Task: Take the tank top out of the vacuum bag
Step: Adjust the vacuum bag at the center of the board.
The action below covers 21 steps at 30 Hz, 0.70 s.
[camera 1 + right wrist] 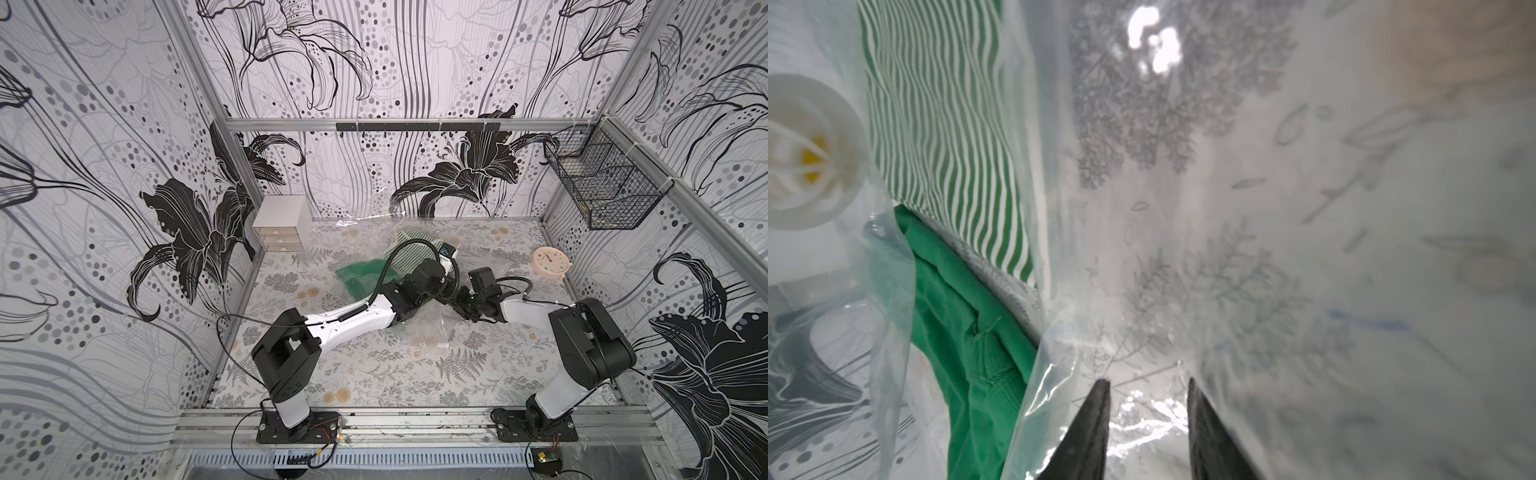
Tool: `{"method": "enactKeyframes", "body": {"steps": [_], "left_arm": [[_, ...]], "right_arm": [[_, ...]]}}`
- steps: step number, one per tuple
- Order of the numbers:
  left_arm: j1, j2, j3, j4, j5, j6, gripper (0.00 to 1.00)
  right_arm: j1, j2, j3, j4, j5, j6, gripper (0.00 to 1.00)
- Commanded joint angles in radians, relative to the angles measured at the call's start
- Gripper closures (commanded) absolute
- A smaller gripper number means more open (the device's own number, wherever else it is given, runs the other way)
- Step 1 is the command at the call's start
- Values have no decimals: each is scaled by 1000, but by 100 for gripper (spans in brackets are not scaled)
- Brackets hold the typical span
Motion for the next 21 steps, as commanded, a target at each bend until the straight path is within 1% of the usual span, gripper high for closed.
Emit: {"method": "enactKeyframes", "body": {"steps": [1, 3, 5, 9, 14, 18, 21], "left_arm": [[8, -32, 15, 64, -11, 4, 100], [7, -21, 22, 59, 9, 2, 100], [8, -13, 23, 62, 26, -8, 100], [7, 5, 28, 69, 54, -31, 100], [6, 9, 27, 69, 60, -39, 100], [6, 3, 24, 56, 57, -39, 100], [6, -2, 17, 56, 57, -40, 100]], "right_arm": [[4, -61, -17, -48, 16, -45, 62], [11, -96, -19, 81, -96, -100, 50], [18, -124, 5, 90, -122, -126, 47], [17, -121, 31, 101, -99, -144, 47], [17, 15, 113, 166, -155, -131, 49], [17, 101, 184, 171, -165, -147, 51], [15, 169, 212, 183, -159, -131, 52]]}}
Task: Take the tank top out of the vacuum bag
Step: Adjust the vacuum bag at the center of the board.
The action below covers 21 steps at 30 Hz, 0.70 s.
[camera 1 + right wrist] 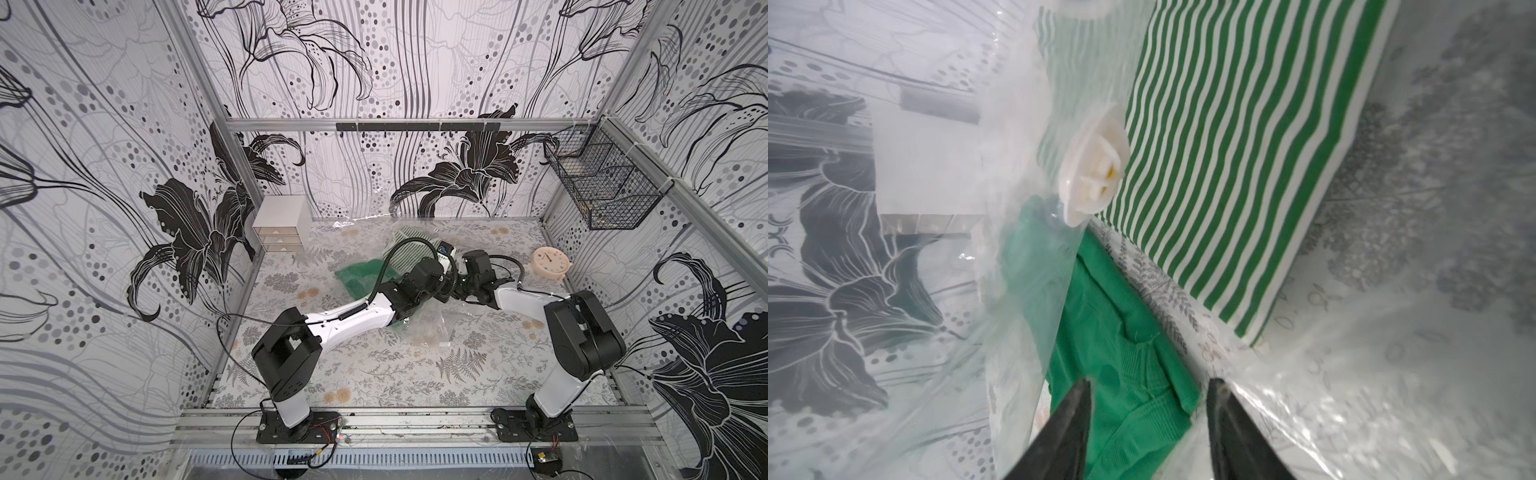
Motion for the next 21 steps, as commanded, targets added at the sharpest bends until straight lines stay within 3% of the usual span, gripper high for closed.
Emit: {"method": "enactKeyframes", "body": {"steps": [1, 21], "left_arm": [[1, -10, 16, 48, 15, -9, 100], [1, -32, 11, 51, 15, -16, 100]], "right_arm": [[2, 74, 33, 31, -10, -8, 53], [-48, 220, 107, -31, 72, 10, 47]]}}
